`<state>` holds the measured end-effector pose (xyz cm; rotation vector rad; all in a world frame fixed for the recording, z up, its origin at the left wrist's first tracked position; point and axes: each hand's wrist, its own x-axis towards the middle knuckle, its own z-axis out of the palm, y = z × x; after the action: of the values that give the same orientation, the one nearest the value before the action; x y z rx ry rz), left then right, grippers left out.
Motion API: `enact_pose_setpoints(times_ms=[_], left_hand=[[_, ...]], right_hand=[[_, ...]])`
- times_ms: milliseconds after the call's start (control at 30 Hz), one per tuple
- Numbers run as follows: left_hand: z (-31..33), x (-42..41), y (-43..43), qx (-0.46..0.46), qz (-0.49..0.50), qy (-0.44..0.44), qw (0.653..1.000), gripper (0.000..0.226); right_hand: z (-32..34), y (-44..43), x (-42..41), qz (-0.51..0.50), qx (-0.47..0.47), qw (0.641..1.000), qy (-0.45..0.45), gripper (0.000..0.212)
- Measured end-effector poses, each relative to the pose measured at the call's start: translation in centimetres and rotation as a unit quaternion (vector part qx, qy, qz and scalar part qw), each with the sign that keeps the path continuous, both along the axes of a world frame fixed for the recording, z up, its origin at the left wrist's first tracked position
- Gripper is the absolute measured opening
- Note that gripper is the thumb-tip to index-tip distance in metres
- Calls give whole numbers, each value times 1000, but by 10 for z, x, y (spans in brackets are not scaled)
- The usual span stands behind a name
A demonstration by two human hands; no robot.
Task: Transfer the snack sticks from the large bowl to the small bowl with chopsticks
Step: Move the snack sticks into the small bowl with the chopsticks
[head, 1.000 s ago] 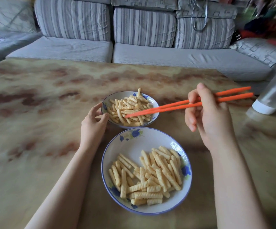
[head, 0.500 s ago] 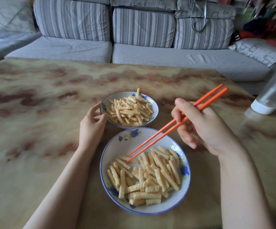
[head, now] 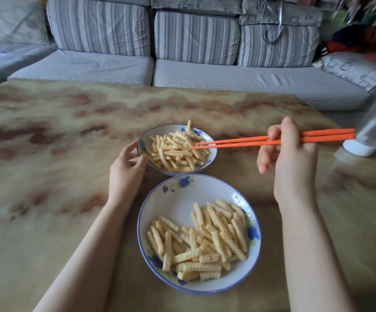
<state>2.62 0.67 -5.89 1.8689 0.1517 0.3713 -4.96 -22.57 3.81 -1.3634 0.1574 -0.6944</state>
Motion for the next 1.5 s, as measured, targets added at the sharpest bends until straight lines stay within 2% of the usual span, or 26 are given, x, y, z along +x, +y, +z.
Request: enact_pose_setpoints(times_ms=[100, 300, 500, 633, 767, 933, 1233, 1367, 1500], left_hand=[[0, 0, 0, 3, 3, 1, 1000, 42], [-1, 1, 0, 2, -1, 1, 1000, 42], [1, -1, 0, 6, 0, -3, 1000, 41], [1, -1, -1, 1, 0, 2, 1000, 41], [0, 0, 0, 0, 0, 6, 1000, 41], [-1, 0, 0, -1, -1, 7, 1000, 42], [-1, 1, 1, 0, -1, 7, 1000, 42], [-1, 2, 1, 2, -2, 6, 1000, 41], [-1, 0, 0, 6, 1, 9, 1000, 41]], right_hand=[[-8, 6, 8, -23, -1, 1000, -5, 39], [-20, 12, 16, -6, -33, 999, 31, 40], [-6, 5, 5, 8, -36, 999, 4, 40], [7, -2, -7, 104, -52, 993, 7, 42], [15, -3, -21, 241, -141, 957, 78, 42], [16, 2, -26, 298, -183, 930, 110, 41], [14, 6, -25, 302, -195, 923, 136, 41], [13, 7, -23, 261, -177, 941, 121, 43], [12, 4, -16, 177, -87, 979, 58, 44]])
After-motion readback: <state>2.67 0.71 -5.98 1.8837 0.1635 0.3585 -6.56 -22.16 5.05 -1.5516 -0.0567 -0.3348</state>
